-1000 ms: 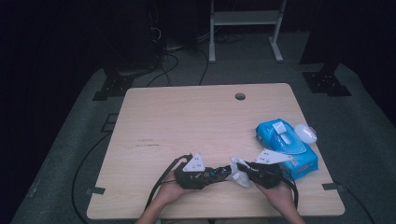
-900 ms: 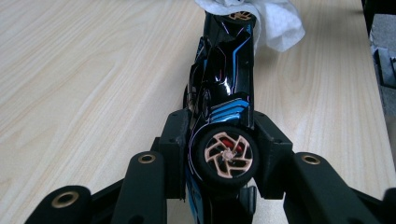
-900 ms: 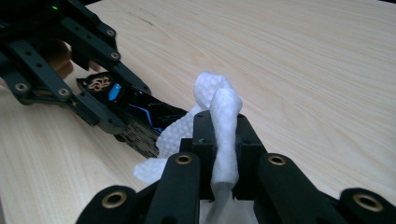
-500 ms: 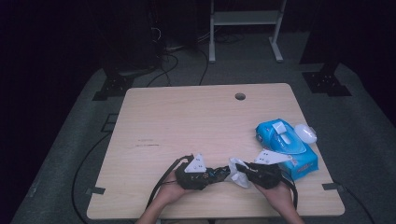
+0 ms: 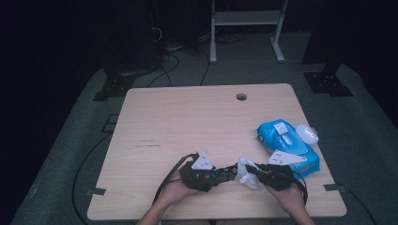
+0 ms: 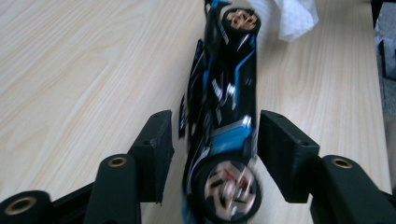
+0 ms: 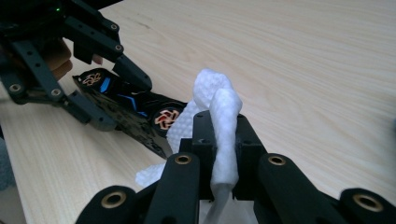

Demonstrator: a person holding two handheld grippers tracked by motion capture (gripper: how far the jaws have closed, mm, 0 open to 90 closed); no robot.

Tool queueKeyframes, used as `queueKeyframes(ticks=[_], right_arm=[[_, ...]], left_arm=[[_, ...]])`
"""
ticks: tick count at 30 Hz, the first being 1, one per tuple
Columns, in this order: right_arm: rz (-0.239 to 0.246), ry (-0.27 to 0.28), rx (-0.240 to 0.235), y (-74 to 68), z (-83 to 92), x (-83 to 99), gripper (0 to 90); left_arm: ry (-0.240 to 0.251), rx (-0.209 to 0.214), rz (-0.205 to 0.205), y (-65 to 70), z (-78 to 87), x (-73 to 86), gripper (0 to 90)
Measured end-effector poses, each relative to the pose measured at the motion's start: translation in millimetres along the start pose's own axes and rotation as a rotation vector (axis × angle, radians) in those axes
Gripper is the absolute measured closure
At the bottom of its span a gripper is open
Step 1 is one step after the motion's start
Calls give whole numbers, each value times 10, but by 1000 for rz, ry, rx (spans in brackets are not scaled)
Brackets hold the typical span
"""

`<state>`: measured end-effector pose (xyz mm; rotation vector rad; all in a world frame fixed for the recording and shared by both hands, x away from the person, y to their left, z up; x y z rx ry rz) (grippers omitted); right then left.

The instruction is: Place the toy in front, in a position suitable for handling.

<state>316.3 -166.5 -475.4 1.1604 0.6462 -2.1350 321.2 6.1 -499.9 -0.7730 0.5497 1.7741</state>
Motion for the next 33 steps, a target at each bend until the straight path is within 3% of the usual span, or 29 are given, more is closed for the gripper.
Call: queueKeyframes(ticks=[5,13,18,21,25,29,33], right_arm=[[-25,17,4,66,79,19,820],[-25,25,7,88,90,9,820],[-38,38,10,120,113,-1,820],[-36,37,7,125,108,2,820],[-34,35,5,120,93,4,820],[-42,37,5,134,101,5,817],[-49,52,8,163,133,-12,818]], left_arm=[[-75,-13,-29,34,-99,-152,407],[-132,-31,-41,14,-225,-353,407],[-271,-43,-73,21,-372,-354,435],[-324,-55,-89,30,-439,-358,438],[-388,-45,-125,28,-484,-368,545],[-398,-17,-123,22,-471,-385,568],[-377,-30,-138,25,-451,-374,572]])
Point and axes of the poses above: each handheld gripper's, and its own axes: z roughly backward along the jaws, x roughly out of its underside, y roughly to its right, the point moved 8 cm from there along -z, roughly forward along the jaws
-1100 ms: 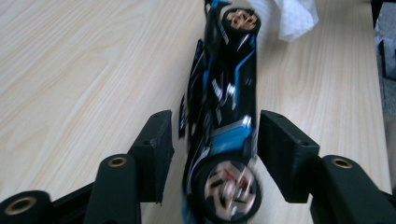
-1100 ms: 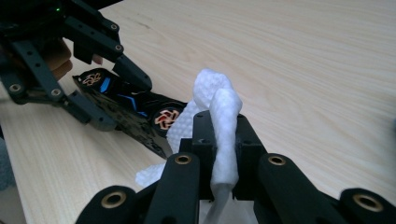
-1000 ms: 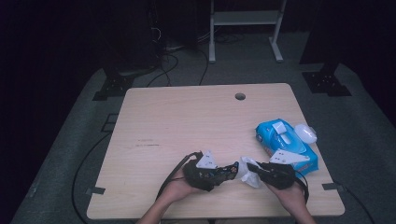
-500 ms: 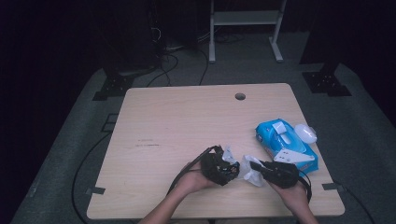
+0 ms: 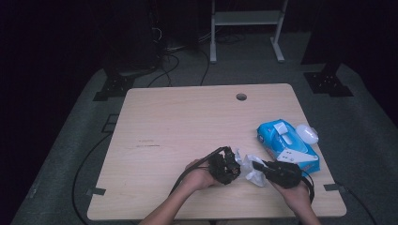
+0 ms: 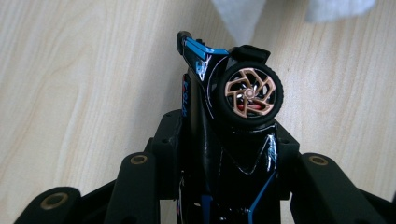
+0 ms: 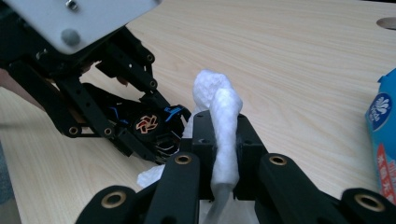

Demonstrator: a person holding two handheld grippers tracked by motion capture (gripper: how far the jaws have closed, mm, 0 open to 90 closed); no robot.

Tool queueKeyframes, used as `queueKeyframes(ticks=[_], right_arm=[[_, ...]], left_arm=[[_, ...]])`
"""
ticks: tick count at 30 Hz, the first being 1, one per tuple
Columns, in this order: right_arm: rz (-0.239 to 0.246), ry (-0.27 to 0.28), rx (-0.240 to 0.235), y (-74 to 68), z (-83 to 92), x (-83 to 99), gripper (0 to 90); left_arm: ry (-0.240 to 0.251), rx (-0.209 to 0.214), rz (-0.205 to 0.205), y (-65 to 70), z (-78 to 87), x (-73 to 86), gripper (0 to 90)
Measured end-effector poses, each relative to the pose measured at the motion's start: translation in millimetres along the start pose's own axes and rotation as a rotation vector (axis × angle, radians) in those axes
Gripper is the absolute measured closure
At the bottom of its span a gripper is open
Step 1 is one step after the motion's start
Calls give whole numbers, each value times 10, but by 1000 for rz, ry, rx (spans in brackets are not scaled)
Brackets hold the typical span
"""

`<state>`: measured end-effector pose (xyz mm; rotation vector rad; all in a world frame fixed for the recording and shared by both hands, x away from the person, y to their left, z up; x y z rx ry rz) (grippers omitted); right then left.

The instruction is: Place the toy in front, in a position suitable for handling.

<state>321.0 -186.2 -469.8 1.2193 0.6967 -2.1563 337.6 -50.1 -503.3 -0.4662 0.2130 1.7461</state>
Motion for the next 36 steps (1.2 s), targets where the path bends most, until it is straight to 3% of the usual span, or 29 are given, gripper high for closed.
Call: queueKeyframes(ticks=[5,8,13,16,19,22,29,33,36], right_arm=[[-32,23,-19,3,39,-35,821],[-50,75,-80,-86,72,-131,823],[-63,166,-207,-334,66,-330,824],[-68,179,-257,-446,-25,-368,824],[-67,162,-260,-490,-152,-344,824],[-109,178,-271,-470,-214,-318,824],[-125,123,-184,-300,-249,-141,824],[-127,149,-204,-340,-209,-192,824],[-82,196,-245,-477,-158,-327,824]], left_arm=[[101,15,22,-20,115,9,573],[179,38,34,-19,217,28,574],[301,27,58,9,330,105,574],[360,39,83,22,370,153,574],[416,52,106,22,437,159,574],[423,37,99,21,479,167,575],[450,44,108,19,525,181,575],[424,35,89,39,495,173,574],[446,51,90,66,497,129,574]])
Point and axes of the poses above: each handheld gripper's, and its own axes: z roughly backward along the jaws, x roughly out of its underside, y roughly to its right, the point moved 8 cm from there along -z, roughly forward along the jaws
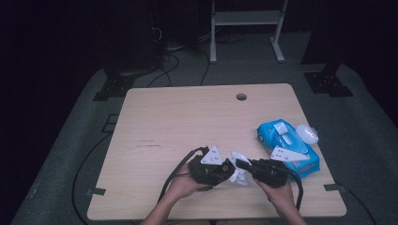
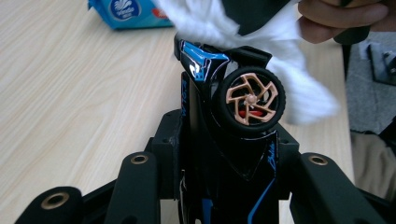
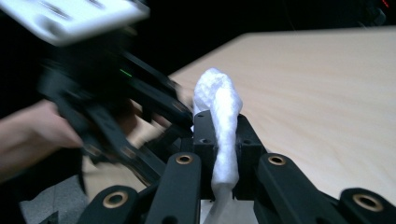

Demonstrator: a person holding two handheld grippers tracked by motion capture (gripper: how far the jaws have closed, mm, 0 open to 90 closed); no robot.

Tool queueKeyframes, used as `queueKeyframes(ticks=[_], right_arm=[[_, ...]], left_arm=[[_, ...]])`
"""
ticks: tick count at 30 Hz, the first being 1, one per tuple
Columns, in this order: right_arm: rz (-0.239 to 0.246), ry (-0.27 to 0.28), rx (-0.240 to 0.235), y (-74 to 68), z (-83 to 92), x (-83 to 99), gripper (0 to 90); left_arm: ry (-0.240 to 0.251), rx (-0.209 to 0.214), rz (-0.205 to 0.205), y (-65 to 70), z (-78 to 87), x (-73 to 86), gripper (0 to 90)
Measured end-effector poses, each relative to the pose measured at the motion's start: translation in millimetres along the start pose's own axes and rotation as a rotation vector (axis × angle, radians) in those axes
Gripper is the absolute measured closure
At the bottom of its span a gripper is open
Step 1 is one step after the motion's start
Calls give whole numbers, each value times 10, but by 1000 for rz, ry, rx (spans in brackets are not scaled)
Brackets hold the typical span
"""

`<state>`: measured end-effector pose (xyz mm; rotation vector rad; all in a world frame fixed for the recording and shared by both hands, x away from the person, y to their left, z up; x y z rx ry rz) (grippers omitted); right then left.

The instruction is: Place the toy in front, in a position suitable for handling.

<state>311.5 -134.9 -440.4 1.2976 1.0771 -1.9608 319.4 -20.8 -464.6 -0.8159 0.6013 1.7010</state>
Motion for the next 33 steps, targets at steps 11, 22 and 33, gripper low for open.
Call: queueKeyframes(ticks=[11,22,33], right_arm=[[-44,-56,67,228,39,186,826],[-13,47,0,32,69,-46,828],[-36,33,6,59,65,-12,829]], left_arm=[[82,19,37,-40,141,-85,574],[81,27,34,-19,114,-95,574],[83,22,42,-56,158,-83,574]])
Point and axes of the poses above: each handheld gripper's, and its own axes: z roughly backward along the jaws, x roughly out of its underside, y roughly to its right, the point moved 8 cm from there along -z, roughly forward along the jaws
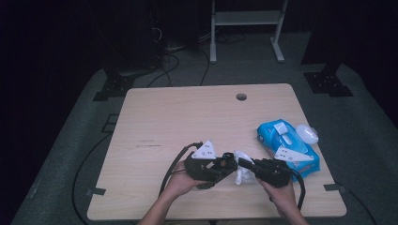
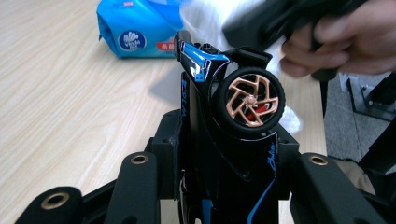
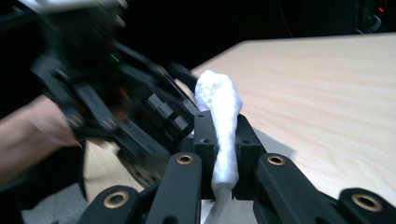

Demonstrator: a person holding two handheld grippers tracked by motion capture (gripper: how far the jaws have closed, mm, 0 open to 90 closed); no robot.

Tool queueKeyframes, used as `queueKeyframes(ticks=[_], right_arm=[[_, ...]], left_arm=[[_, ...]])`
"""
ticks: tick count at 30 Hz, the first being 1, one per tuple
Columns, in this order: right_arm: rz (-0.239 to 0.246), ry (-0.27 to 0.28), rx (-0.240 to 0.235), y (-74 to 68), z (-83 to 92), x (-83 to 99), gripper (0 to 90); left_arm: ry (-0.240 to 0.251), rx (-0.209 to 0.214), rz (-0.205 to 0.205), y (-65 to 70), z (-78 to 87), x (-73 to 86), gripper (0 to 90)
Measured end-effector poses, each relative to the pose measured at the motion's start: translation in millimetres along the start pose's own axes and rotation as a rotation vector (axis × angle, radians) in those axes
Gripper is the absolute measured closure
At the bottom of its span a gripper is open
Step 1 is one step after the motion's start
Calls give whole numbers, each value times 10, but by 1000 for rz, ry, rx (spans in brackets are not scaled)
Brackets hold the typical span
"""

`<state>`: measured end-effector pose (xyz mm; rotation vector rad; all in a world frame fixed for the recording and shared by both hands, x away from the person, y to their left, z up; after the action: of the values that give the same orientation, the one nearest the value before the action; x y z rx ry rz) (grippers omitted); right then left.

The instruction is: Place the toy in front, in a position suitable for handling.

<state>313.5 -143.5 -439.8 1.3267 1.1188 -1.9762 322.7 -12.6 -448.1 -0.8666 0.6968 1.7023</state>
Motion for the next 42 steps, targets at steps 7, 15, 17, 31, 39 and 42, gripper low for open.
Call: queueKeyframes(ticks=[7,15,17,31,39,42], right_arm=[[39,13,-26,-131,-48,-73,828],[53,-7,-15,-113,-58,-40,829],[37,-12,0,-39,-39,-9,829],[4,-100,65,134,-61,211,828],[86,-26,28,-109,-74,-7,828],[119,-46,30,-129,-92,15,828]], left_arm=[[-26,-2,-10,18,-40,21,574],[-45,15,-21,58,-123,51,574],[-47,11,-19,49,-110,58,574],[-6,8,19,-34,19,83,574],[-54,3,-15,2,-51,111,574],[-49,25,-11,36,-73,134,574]])
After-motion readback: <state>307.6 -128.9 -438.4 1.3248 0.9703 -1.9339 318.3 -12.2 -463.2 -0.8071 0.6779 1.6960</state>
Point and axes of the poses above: each handheld gripper's, and its own axes: z roughly backward along the jaws, x roughly out of its underside, y roughly to its right, the point moved 8 cm from there along -z, roughly forward along the jaws
